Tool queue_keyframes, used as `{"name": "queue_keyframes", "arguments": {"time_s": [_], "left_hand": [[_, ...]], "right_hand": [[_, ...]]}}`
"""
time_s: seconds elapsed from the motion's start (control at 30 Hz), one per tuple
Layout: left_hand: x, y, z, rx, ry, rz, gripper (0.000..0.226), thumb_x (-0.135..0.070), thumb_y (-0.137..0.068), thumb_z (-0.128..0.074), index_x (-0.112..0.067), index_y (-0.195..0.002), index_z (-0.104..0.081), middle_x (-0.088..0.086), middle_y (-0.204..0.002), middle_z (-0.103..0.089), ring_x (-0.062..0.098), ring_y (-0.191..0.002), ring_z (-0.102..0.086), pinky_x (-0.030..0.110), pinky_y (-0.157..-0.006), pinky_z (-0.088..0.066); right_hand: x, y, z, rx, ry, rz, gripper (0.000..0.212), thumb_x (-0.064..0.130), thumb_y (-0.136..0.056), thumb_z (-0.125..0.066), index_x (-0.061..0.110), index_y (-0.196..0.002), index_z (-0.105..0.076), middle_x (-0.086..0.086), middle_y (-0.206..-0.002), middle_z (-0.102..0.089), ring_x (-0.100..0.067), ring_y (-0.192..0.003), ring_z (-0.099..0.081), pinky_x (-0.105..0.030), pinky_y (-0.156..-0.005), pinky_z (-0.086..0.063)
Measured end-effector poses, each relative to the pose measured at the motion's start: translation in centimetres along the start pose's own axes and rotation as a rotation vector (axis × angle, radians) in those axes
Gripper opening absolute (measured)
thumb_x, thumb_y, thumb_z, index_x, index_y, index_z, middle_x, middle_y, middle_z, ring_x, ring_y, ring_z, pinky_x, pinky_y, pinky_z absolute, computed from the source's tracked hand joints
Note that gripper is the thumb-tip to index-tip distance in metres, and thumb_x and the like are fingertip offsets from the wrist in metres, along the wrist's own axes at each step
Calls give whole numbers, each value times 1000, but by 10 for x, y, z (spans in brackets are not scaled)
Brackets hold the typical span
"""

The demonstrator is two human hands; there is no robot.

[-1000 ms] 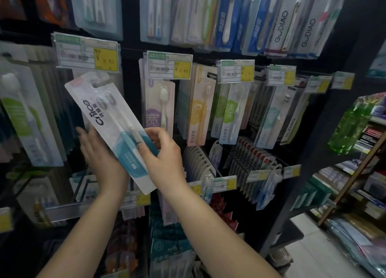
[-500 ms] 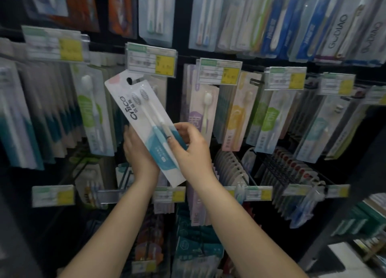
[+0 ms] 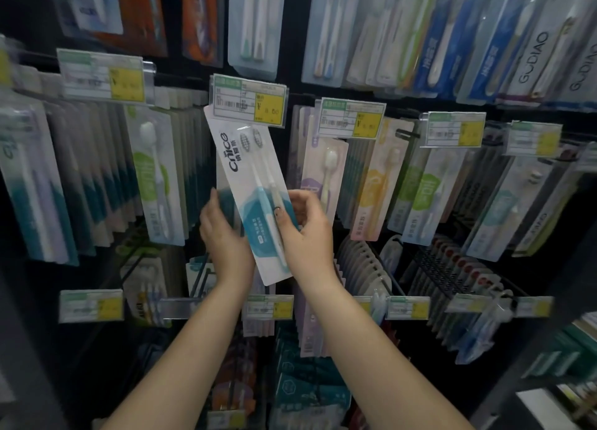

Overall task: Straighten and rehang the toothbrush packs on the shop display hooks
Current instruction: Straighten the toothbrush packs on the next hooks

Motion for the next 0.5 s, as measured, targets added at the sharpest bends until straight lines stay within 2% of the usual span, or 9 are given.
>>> {"name": "queue_keyframes", "arguments": {"time_s": [0.3, 0.5], "left_hand": [[3, 2, -3, 39, -31, -13, 70, -14, -88, -58, -18, -147, -19, 9, -149, -25, 23, -136, -24, 31, -107, -19], [8, 3, 2, 56, -7, -25, 76, -20, -85, -65, -18, -146, -21, 9, -148, -26, 22, -136, -25, 36, -110, -23]], "right_hand": [[-14, 4, -3, -37, -19, -54, 13, 16, -91, -56, 19, -103, -53, 5, -99, -61, -10, -92, -60, -22, -77, -51], [-18, 5, -5, -31, 1, -74, 12, 19, -91, -56, 20, -102, -52, 2, -100, -62, -11, -91, -60, -17, -73, -49]]}}
Point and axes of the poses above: each hand's wrist, its own y-axis away from the middle knuckle, its own z-axis out of the back of the hand, x = y × z, the point moved 1 cm from there along -y, towards the middle knuckle
